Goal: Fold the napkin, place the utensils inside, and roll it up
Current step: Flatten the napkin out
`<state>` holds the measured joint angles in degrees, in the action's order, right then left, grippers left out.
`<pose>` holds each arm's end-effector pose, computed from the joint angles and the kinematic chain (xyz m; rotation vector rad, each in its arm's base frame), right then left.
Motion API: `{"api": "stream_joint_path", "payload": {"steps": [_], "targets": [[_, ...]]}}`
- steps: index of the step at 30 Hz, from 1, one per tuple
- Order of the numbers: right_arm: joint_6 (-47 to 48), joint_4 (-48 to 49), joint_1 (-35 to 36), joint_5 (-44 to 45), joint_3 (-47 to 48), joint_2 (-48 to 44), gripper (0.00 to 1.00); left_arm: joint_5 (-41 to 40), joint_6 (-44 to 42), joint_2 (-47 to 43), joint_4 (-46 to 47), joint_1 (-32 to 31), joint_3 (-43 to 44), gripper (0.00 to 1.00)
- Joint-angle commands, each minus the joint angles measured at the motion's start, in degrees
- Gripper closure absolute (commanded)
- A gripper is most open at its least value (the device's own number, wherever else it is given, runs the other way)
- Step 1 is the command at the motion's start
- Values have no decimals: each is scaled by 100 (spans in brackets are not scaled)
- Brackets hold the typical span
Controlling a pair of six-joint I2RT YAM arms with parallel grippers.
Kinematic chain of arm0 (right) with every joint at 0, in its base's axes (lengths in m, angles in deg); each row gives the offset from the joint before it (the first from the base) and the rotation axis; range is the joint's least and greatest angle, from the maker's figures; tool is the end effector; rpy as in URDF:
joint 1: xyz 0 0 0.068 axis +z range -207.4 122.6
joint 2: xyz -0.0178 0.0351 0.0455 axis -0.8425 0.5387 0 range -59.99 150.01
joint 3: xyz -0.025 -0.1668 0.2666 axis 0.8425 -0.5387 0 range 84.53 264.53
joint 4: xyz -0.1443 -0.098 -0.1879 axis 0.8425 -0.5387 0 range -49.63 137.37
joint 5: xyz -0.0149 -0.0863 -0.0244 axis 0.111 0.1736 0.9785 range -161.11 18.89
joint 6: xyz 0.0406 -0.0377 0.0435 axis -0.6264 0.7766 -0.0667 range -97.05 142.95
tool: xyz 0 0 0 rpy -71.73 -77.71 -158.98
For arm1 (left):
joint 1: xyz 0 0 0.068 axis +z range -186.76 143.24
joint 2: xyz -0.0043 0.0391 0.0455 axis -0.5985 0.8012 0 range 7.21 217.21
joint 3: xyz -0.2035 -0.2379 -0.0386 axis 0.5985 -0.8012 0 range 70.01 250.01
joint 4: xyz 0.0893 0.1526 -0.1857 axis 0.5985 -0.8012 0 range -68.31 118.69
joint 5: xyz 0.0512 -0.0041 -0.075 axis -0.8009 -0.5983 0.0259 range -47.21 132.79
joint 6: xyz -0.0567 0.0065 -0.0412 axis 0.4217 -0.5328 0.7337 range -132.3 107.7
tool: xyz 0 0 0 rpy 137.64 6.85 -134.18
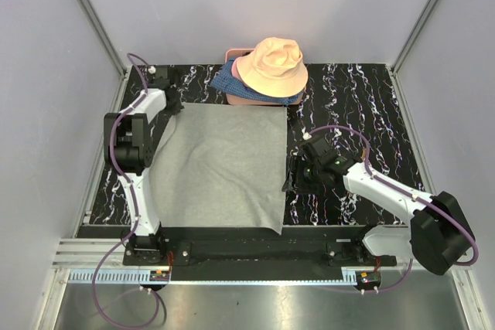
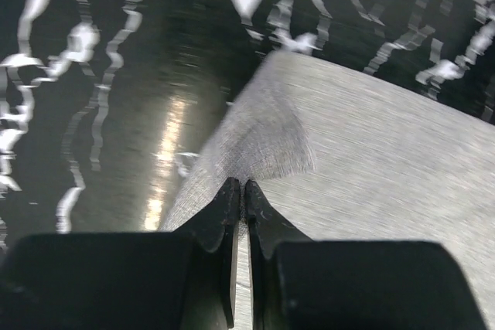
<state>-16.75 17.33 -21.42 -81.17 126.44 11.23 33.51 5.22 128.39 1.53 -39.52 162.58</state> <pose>0.1768 0.1407 0.2275 0.0230 2.7517 0.6535 0.4919 -0.0144 0.2066 -0.3869 2.4966 0.0648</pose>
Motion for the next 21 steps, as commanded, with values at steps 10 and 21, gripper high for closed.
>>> {"api": "stream_joint_path", "payload": {"steps": [10, 21], "targets": [[-134, 209, -39, -75, -174, -108, 41, 436, 366, -130, 87, 268, 578, 84], [-117, 244, -39, -101, -218, -108, 39, 497, 981, -842, 992, 276, -354, 30]]}}
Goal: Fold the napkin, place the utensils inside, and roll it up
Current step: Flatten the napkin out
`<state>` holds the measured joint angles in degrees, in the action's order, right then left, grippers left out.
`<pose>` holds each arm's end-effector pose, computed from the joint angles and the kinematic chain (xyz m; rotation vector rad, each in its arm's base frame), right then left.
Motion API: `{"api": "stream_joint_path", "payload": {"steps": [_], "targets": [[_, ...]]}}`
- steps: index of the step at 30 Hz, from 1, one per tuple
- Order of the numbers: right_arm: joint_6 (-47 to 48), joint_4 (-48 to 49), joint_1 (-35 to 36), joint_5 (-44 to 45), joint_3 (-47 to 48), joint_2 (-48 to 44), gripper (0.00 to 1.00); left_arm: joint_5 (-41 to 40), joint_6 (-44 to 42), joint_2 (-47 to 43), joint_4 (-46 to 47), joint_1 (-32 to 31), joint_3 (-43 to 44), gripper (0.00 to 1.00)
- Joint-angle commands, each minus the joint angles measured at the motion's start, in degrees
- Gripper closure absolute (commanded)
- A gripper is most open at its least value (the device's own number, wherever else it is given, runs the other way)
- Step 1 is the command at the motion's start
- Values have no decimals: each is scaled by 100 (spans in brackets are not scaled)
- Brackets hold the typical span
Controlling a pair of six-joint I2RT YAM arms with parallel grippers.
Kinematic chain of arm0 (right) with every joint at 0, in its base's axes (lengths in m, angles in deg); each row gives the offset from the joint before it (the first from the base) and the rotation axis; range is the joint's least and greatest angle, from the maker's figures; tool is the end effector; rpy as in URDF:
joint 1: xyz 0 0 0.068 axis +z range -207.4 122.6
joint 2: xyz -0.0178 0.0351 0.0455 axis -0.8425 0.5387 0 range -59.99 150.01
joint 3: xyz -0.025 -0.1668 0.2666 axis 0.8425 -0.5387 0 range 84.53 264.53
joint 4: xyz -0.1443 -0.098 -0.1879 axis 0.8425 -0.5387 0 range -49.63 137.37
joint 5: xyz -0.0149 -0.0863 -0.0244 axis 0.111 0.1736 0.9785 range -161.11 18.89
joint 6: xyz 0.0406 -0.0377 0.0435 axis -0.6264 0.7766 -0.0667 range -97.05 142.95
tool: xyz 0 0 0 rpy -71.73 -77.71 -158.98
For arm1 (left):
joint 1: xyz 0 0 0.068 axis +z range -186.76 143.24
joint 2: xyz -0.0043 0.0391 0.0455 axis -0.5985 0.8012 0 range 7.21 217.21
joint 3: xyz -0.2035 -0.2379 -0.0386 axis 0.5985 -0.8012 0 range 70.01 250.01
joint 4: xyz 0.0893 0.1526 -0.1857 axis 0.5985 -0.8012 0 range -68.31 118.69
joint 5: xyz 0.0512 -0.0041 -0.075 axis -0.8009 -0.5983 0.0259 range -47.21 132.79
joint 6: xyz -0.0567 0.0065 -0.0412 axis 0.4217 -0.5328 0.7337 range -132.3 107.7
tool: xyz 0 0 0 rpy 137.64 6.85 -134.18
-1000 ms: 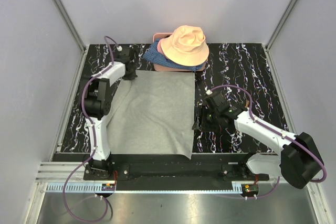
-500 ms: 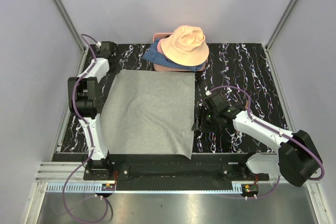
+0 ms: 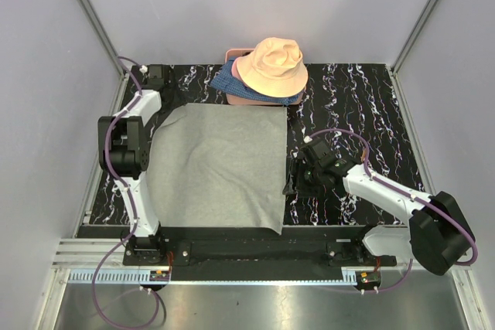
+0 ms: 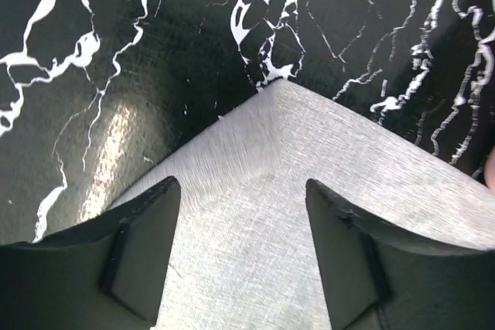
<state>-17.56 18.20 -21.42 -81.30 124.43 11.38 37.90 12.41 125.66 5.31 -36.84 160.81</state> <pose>0.1731 0.1383 0.2174 0.0450 2.7764 0.6444 0.4894 0.0042 0.2240 -0.5606 2.3940 -0.0843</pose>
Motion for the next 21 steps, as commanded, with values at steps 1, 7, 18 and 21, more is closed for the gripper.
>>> {"api": "stream_joint_path", "payload": {"steps": [1, 7, 18, 21], "targets": [[-53, 166, -39, -88, -26, -124, 39, 110, 289, -656, 763, 8, -290, 28], [-62, 236, -39, -79, -88, -115, 39, 742, 271, -903, 1370, -36, -730, 20], [-176, 306, -39, -105, -167, -273, 37, 1456, 596, -139, 1248, -159, -608, 19], [-212, 306, -39, -114, -211, -326, 37, 1236, 640, -33, 1082, -151, -555, 18]]}}
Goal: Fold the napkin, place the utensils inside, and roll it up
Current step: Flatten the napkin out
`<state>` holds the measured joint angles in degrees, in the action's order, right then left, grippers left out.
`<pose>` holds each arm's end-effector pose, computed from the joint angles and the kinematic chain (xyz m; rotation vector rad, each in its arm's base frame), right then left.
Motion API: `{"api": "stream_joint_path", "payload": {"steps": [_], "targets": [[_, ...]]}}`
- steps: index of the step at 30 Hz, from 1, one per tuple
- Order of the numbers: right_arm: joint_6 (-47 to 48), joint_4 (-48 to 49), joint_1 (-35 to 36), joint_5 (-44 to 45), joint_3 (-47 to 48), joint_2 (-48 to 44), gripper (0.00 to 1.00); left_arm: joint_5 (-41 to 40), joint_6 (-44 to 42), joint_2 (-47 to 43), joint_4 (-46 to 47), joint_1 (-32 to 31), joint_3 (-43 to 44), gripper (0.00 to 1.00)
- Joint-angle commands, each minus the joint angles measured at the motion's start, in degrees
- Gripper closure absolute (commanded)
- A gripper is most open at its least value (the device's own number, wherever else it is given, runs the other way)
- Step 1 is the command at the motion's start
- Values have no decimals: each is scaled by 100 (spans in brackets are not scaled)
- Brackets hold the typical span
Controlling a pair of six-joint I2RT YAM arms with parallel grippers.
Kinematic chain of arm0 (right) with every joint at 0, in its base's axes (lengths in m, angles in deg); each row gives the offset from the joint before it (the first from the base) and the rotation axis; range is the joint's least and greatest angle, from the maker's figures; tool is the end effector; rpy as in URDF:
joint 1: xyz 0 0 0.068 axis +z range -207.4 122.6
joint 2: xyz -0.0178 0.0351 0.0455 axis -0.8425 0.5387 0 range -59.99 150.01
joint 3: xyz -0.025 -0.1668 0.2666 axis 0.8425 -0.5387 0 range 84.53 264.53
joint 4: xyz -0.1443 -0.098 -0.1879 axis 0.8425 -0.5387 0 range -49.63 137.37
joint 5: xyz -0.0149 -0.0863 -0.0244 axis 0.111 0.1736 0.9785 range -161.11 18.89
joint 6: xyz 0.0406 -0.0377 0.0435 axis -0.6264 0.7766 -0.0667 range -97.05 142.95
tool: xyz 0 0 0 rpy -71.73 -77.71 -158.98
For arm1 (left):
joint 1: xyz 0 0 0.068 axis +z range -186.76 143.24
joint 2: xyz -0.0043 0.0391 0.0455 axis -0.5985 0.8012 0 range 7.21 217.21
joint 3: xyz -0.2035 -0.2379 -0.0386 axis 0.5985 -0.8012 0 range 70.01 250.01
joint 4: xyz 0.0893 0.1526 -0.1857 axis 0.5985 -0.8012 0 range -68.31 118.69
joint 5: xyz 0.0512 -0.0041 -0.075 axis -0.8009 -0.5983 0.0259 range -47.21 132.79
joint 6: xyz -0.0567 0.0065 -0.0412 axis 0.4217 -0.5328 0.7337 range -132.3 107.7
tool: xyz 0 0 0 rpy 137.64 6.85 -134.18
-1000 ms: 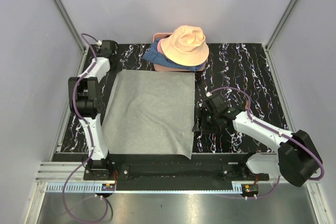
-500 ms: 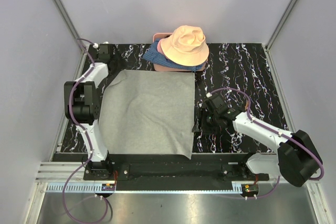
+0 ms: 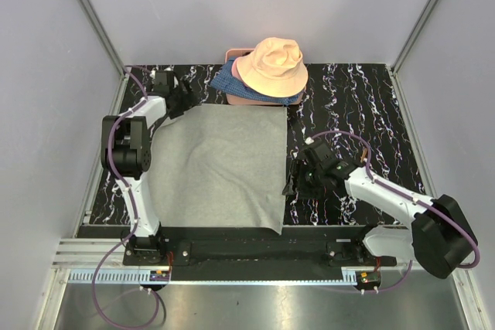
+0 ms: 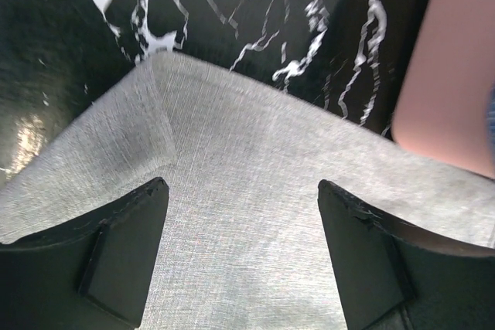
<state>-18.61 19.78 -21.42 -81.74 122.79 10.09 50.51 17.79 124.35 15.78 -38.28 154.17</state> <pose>0.1692 0.1359 0.2152 0.0643 2.7613 0.6730 0.4849 -0.0206 0.2132 -0.5291 2.3447 -0.4212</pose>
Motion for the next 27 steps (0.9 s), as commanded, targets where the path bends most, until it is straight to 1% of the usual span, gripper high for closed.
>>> {"api": "stream_joint_path", "payload": {"steps": [1, 4, 8, 10, 16, 19, 23, 27], "targets": [[-133, 140, -48, -70, -64, -214, 37, -173, 103, 116, -10, -15, 144, 18], [-142, 149, -39, -70, -64, -276, 37, -490, 199, 134, -37, -6, 110, 16], [-142, 140, -39, -62, -82, -329, 37, -755, 261, 46, 209, 2, -22, 16], [-142, 149, -39, -79, -91, -320, 36, -1105, 305, 10, 306, -6, -31, 16], [-142, 149, -39, -106, -99, -355, 36, -1756, 156, 203, 298, -33, 320, 15], [-185, 149, -39, -88, -134, -416, 36, -2046, 94, 169, 341, -33, 277, 14], [-186, 158, -39, -79, -152, -417, 36, -2039, 129, -103, 683, -41, 22, 14], [-168, 167, -39, -97, -108, -338, 35, -1670, 103, -428, 895, -208, -417, 14]]}}
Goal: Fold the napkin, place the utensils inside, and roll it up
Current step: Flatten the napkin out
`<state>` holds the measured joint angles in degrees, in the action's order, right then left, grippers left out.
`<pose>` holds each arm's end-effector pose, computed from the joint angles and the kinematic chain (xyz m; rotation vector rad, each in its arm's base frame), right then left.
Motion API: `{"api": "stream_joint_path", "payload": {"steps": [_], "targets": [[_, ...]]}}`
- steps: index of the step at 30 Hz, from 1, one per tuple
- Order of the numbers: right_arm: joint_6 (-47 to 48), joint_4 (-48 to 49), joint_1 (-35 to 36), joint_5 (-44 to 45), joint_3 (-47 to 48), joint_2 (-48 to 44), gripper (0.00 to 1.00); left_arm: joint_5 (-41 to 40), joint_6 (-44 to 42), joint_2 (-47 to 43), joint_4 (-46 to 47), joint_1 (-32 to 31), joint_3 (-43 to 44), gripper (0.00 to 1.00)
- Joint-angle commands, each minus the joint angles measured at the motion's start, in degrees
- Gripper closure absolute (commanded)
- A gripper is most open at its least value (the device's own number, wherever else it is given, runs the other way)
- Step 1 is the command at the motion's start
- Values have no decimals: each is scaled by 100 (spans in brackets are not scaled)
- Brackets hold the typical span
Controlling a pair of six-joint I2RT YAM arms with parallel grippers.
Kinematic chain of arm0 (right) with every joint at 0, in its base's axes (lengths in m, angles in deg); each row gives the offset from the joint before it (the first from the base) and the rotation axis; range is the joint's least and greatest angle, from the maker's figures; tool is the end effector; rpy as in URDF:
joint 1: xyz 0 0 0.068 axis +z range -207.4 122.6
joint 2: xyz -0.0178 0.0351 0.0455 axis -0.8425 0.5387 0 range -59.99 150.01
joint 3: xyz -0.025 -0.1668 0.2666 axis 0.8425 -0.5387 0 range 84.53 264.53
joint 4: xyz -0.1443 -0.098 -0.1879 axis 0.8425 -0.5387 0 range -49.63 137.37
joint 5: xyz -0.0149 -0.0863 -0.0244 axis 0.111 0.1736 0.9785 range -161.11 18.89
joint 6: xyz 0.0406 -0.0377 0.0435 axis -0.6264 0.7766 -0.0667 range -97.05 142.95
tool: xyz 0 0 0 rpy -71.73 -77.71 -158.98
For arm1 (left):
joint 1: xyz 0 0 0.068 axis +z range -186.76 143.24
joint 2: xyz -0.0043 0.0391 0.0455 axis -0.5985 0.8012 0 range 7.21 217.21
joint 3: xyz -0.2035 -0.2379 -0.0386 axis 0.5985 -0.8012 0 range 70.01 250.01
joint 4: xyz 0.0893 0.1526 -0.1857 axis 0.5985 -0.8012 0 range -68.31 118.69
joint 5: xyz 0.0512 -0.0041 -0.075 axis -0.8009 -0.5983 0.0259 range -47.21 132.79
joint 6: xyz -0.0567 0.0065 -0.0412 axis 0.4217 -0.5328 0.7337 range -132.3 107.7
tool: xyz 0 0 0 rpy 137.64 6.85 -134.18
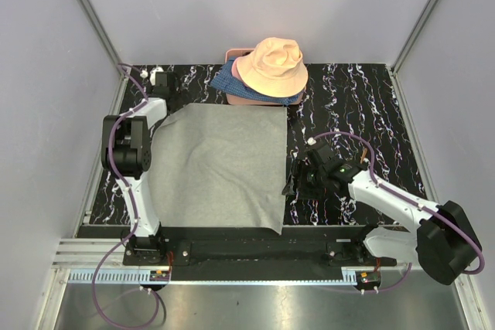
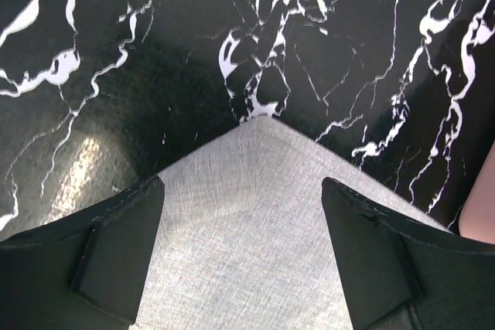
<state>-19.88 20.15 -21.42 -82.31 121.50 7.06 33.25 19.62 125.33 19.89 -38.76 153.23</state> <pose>0.1616 0.1311 0.2190 0.0849 2.7328 0.7159 0.4905 -0.0076 0.2068 -0.6791 2.2212 -0.1044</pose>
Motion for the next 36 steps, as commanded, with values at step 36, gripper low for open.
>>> {"api": "stream_joint_path", "payload": {"steps": [36], "targets": [[-147, 191, -48, -163, 12, -201, 34, -48, 174, 140, 247, 68, 97, 9]]}}
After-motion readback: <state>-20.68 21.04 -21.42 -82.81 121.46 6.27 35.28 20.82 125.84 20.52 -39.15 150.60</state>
